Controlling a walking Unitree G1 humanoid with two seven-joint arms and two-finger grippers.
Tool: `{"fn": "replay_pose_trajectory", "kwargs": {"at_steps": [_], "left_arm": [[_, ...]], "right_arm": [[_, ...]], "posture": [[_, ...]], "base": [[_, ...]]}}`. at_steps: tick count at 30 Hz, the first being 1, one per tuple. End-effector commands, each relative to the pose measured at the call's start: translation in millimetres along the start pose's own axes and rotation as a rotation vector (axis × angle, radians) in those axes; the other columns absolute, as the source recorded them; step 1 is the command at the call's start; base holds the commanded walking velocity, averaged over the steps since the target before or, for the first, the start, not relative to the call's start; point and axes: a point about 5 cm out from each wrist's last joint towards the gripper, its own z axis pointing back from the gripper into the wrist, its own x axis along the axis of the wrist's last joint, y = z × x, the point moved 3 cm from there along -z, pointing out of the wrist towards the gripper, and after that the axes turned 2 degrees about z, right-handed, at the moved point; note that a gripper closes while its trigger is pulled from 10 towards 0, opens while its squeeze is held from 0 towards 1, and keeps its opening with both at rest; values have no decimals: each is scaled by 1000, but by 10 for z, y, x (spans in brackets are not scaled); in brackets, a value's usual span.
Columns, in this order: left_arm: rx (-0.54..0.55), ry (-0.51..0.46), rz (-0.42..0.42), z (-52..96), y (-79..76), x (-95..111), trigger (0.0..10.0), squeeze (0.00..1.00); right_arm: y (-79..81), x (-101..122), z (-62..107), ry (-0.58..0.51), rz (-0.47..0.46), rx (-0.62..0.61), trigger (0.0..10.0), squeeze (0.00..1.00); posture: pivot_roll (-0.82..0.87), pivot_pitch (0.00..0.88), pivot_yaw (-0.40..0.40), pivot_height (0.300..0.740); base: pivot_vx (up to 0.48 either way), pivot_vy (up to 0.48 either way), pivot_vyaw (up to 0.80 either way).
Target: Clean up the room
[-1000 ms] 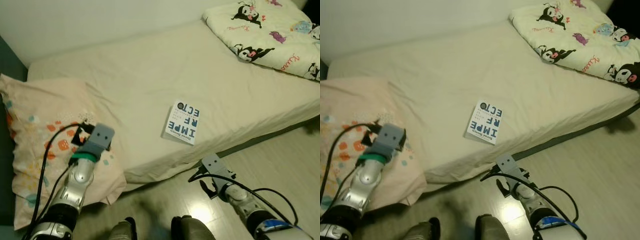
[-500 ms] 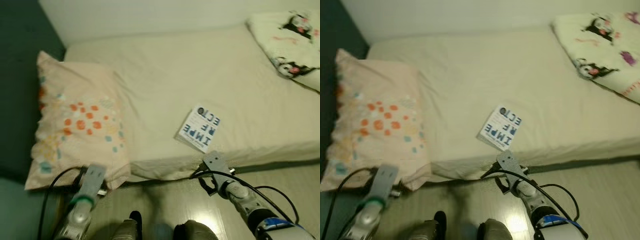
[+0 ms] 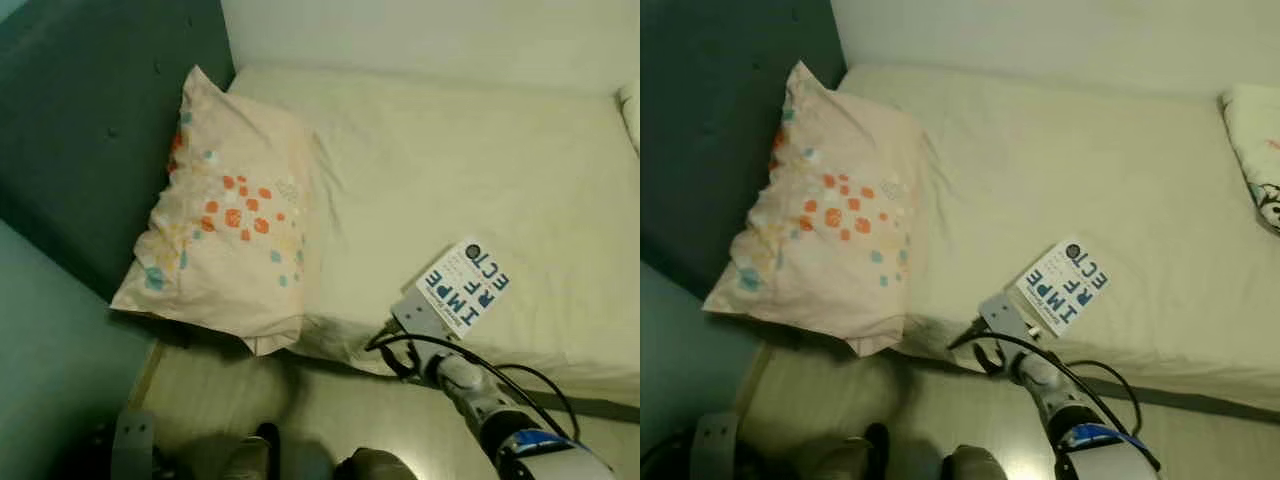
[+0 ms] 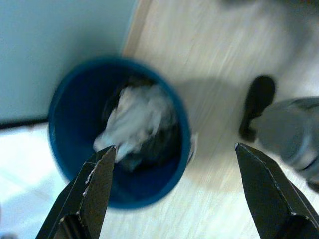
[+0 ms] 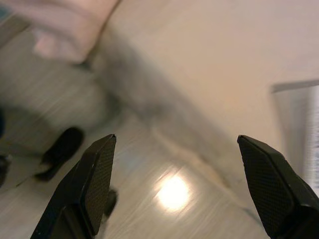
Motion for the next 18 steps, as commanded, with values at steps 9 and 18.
{"fn": "replay_pose_trajectory", "kwargs": {"at_steps": [9, 18], "left_arm": [[-23, 100, 64, 57, 6, -259, 10000, 0], [-56, 66, 103, 24, -63, -137, 10000, 0]], "right_arm": [[-4, -30, 7, 15, -10, 15, 10000, 0], [-25, 35, -12, 1, -9, 7, 10000, 0]], "posture": [[-73, 69, 51, 740], [-75, 61, 48, 740]], "base": [[0, 0, 788], [0, 0, 788]]}}
